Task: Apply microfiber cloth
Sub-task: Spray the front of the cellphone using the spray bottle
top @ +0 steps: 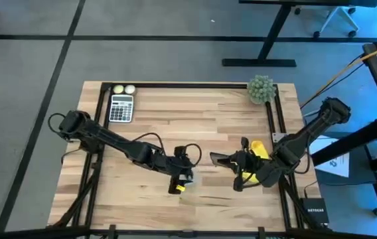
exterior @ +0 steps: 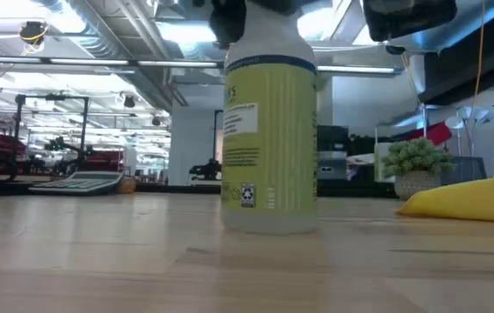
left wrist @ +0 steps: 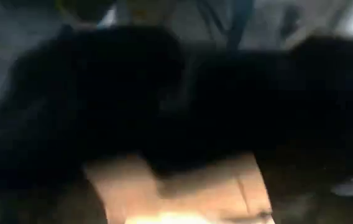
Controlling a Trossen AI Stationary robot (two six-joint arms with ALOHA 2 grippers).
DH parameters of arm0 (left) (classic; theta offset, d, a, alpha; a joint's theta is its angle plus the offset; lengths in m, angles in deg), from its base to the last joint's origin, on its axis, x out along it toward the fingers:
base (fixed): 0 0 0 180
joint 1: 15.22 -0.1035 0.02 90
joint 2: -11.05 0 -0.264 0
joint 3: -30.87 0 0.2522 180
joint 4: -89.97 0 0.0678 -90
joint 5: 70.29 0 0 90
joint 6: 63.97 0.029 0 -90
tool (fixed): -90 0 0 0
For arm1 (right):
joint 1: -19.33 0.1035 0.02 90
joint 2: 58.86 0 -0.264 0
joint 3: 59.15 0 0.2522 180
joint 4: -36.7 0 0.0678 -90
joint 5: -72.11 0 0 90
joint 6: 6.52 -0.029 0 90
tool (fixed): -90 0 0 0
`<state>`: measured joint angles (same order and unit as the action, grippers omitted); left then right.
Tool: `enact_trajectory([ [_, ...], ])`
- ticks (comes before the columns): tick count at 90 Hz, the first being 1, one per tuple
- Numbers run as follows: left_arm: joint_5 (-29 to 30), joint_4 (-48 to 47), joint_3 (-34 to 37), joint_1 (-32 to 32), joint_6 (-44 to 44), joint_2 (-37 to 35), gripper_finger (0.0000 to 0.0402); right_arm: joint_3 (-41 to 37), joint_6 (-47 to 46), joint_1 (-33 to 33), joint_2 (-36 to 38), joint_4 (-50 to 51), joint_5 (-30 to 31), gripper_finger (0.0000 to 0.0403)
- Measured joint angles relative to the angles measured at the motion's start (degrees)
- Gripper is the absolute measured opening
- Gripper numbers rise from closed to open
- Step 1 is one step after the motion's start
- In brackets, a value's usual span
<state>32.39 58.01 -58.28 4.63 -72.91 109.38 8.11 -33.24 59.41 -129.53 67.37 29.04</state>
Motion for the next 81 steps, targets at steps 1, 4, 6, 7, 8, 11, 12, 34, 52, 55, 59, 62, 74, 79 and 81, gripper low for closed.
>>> enact_trajectory([
  [1,0.0,-0.1,0.0,0.0,-0.1,-0.2,0.0276,0.0,-0.1,0.0,-0.1,0.0,-0.1,0.0003],
  [4,0.0,-0.6,0.0,0.0,-0.1,-0.9,0.0276,0.0,-0.3,-0.1,-0.6,-0.3,-0.2,0.0003],
  [6,0.1,-0.7,0.0,0.0,-0.1,-1.3,0.0276,0.0,-0.4,-0.2,-0.9,-0.5,-0.2,0.0003],
  [7,0.1,-0.8,0.0,0.0,-0.1,-1.5,0.0276,0.0,-0.4,-0.4,-1.0,-0.5,-0.3,0.0003],
  [8,0.1,-1.0,0.0,0.0,-0.1,-1.7,0.0276,0.0,-0.4,-0.4,-1.1,-0.5,-0.3,0.0003],
  [11,0.1,-1.6,0.0,-0.1,-0.1,-2.4,0.0276,-0.1,-0.5,-0.5,-1.6,-0.5,-0.3,0.0003],
  [12,0.1,-1.9,0.0,-0.1,-0.1,-2.6,0.0276,-0.1,-0.5,-0.5,-1.7,-0.5,-0.4,0.0003],
  [34,2.6,-8.1,0.0,-0.2,-0.7,-4.6,0.0276,-0.1,-2.8,-1.2,-2.8,2.7,-1.1,0.0003],
  [52,2.8,-14.5,0.0,-1.1,-3.1,-4.2,0.0276,-0.1,-5.4,-1.6,-2.8,5.6,-0.7,0.0003],
  [55,2.7,-15.7,0.0,-1.2,-3.5,-4.4,0.0276,-0.2,-5.9,-1.6,-2.8,6.2,-1.0,0.0003],
  [59,2.6,-17.4,0.0,-1.2,-4.1,-4.6,0.0276,-0.2,-6.2,-1.6,-2.8,6.7,-1.1,0.0003],
  [62,2.5,-18.3,0.0,-1.2,-4.4,-4.7,0.0276,-0.2,-6.4,-1.6,-2.8,7.0,-1.2,0.0003],
  [74,1.5,-22.7,0.0,-1.2,-6.1,-5.8,0.0276,-0.2,-6.7,-1.8,-2.8,7.4,-2.2,0.0003],
  [79,1.5,-24.5,0.0,-1.2,-6.9,-6.1,0.0276,-0.2,-6.7,-2.0,-2.8,7.5,-2.7,0.0003],
  [81,1.5,-25.2,0.0,-1.1,-7.2,-6.3,0.0276,-0.2,-6.7,-2.0,-2.8,7.6,-2.7,0.0003],
])
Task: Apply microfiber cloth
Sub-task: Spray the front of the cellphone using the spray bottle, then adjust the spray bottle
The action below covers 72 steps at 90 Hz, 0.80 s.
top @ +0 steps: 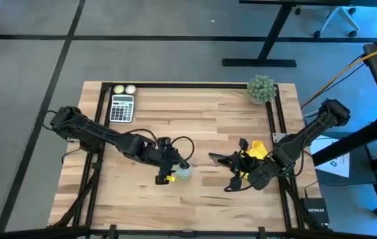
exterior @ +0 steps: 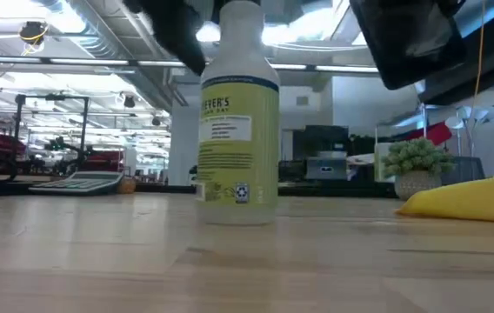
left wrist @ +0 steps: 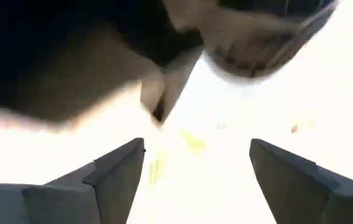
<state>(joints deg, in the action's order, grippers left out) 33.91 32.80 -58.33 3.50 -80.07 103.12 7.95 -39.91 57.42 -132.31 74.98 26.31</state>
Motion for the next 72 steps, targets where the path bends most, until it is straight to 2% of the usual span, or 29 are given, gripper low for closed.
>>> enact_trajectory([
  [13,0.6,-6.4,0.0,0.0,-3.7,-2.0,0.0276,-1.2,-3.5,0.0,0.0,2.5,0.2,0.0003],
  [32,7.1,-9.0,0.0,3.4,-8.0,-4.0,0.0276,-12.8,-24.4,1.0,0.0,5.8,0.8,0.0003],
  [43,8.7,-9.5,0.0,5.1,-10.4,-4.0,0.0276,-17.6,-32.1,2.4,0.0,5.5,2.6,0.0003],
  [49,9.2,-9.7,0.0,5.6,-11.9,-4.0,0.0276,-20.0,-34.6,2.6,0.1,4.9,0.6,0.0003],
  [60,11.5,-9.5,0.0,6.9,-13.5,-3.9,0.0276,-23.5,-35.3,3.0,-0.1,-0.9,0.6,0.0003],
  [72,13.7,-9.5,0.0,7.6,-14.6,-3.9,0.0276,-20.2,-34.2,3.2,2.5,5.8,-2.1,0.0003],
])
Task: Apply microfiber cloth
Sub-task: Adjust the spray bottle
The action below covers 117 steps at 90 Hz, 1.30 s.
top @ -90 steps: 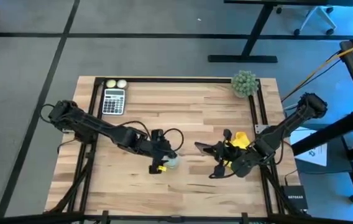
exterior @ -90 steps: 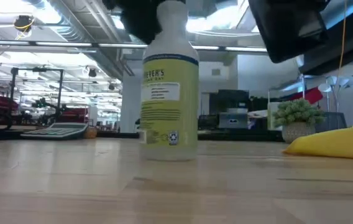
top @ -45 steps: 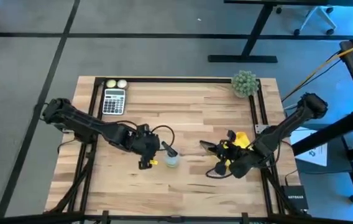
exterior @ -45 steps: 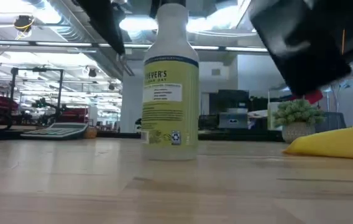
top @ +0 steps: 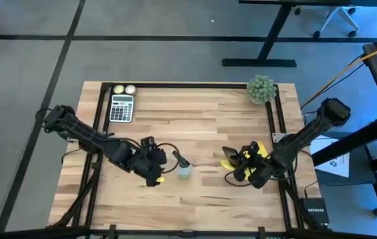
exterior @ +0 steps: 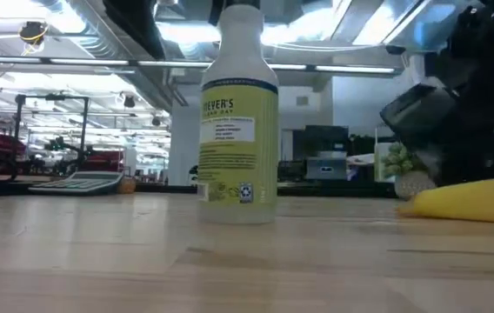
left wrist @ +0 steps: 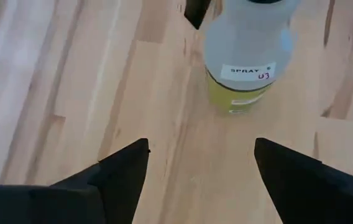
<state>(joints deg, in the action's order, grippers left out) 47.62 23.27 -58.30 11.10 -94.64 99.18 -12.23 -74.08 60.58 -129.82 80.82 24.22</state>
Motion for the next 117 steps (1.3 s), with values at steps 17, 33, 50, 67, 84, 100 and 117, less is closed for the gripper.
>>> enact_trajectory([
  [17,4.0,-0.6,0.6,1.7,-3.4,0.0,0.0276,3.9,7.0,-1.0,2.2,-0.6,3.2,0.0003],
  [33,8.5,-0.2,7.2,5.9,-14.5,0.0,0.0276,3.6,13.5,-5.3,1.3,-11.3,-0.2,0.0003],
  [50,10.8,13.0,16.7,8.8,-23.2,0.1,0.0276,3.5,21.4,-16.0,-0.7,-21.9,-11.5,0.0003],
  [67,12.0,39.3,27.5,9.1,-21.1,0.1,0.0275,3.5,22.3,-22.0,-10.3,-34.2,-30.0,0.0003],
  [84,9.3,44.8,32.8,9.0,-22.2,-0.4,0.0275,4.9,18.3,-22.6,-23.0,-56.3,-33.9,0.0003],
  [100,1.6,33.1,31.6,11.0,-28.2,-5.5,0.0275,12.5,16.6,-22.7,-34.0,-61.8,-31.6,0.0003],
  [117,1.4,21.8,31.4,15.3,-35.6,-13.3,0.0275,22.9,19.8,-25.0,-42.6,-62.0,-31.2,0.0003],
])
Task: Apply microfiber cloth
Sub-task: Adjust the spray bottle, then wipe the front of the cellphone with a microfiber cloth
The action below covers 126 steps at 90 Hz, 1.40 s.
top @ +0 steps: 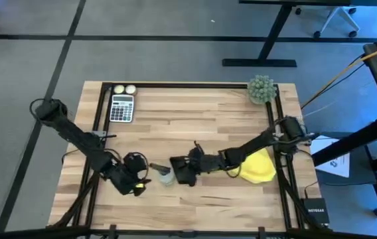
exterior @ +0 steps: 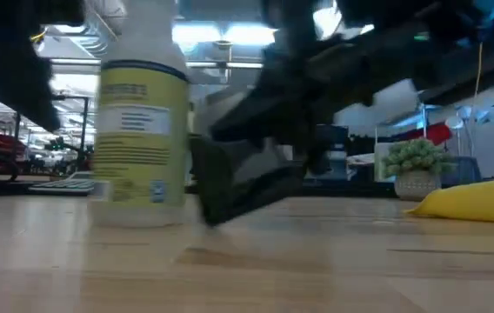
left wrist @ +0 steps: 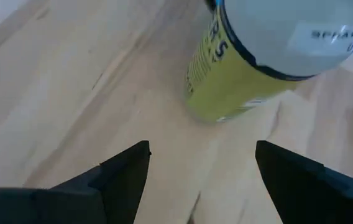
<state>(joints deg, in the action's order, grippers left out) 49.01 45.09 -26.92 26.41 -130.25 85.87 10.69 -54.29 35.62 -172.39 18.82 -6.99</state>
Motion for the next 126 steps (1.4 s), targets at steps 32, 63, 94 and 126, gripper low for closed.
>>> enact_trajectory([
  [32,14.6,-14.5,1.4,3.7,-12.6,-2.8,0.0275,-4.5,-3.3,-7.6,3.3,3.8,-17.7,0.0008],
  [63,18.7,-0.3,9.6,-3.9,-2.3,-2.7,0.0275,-8.3,-5.4,-15.0,2.5,0.5,-21.4,0.0016],
  [94,15.6,8.5,11.3,-7.9,5.0,-2.7,0.0276,-8.5,0.9,-19.2,3.2,7.7,-27.8,0.0173],
  [126,15.5,10.5,11.4,-10.2,9.2,-2.7,0.0276,-8.6,12.2,-26.7,17.8,25.8,-35.9,0.0288],
])
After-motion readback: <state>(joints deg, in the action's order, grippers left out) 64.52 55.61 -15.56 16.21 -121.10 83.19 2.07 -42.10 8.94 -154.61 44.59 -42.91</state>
